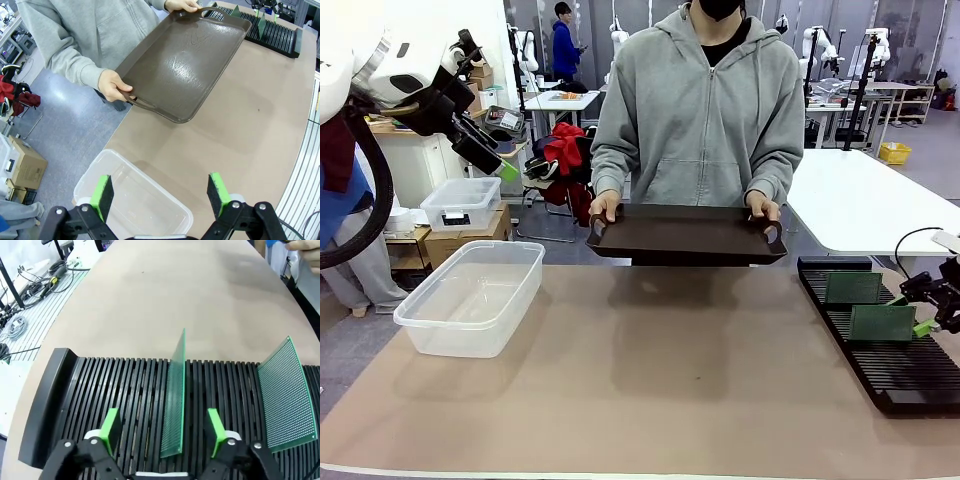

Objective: Sort PCBs into racks and boxes based on the side picked up.
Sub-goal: If the short side of the Blank PCB is picked up, insert it into the PCB Rack ; if the long side is picked up, place it in the Organizing box.

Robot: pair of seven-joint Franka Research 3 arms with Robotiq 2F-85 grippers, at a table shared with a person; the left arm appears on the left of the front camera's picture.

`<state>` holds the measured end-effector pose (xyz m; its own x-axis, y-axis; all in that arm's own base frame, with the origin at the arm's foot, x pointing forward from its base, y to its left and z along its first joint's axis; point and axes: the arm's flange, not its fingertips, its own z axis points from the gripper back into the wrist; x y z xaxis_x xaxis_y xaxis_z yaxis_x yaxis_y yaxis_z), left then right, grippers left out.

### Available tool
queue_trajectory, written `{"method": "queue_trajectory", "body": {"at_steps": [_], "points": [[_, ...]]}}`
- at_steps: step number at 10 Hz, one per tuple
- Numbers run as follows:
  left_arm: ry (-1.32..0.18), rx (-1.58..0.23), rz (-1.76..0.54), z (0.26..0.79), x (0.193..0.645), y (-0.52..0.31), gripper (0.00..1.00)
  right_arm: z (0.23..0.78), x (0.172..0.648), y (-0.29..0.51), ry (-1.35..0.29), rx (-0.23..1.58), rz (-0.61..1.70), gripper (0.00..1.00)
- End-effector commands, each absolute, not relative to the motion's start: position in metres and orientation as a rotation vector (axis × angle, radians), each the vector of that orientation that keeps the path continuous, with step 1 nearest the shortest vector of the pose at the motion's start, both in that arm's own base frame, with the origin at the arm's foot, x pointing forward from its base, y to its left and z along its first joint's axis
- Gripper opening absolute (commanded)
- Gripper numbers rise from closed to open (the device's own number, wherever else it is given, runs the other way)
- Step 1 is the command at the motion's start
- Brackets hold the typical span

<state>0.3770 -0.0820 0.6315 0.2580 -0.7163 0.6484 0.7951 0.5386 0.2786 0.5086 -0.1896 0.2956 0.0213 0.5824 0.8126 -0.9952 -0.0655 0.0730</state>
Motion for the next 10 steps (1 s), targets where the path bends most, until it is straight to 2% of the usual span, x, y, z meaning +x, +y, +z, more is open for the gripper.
{"method": "queue_trajectory", "body": {"at_steps": [1,6,7,10], "points": [[-0.808,-0.114,-1.03,0.63,0.376,-0.082,1.0,0.304,0.502,-0.191,-0.678,0.774,1.463,1.0],[-0.808,-0.114,-1.03,0.63,0.376,-0.082,1.0,0.331,0.492,-0.198,-0.755,0.712,1.35,1.0],[-0.808,-0.114,-1.03,0.63,0.376,-0.082,1.0,0.321,0.501,-0.203,-0.704,0.757,1.444,1.0],[-0.808,-0.114,-1.03,0.63,0.376,-0.082,1.0,0.321,0.501,-0.203,-0.704,0.757,1.444,1.0]]}}
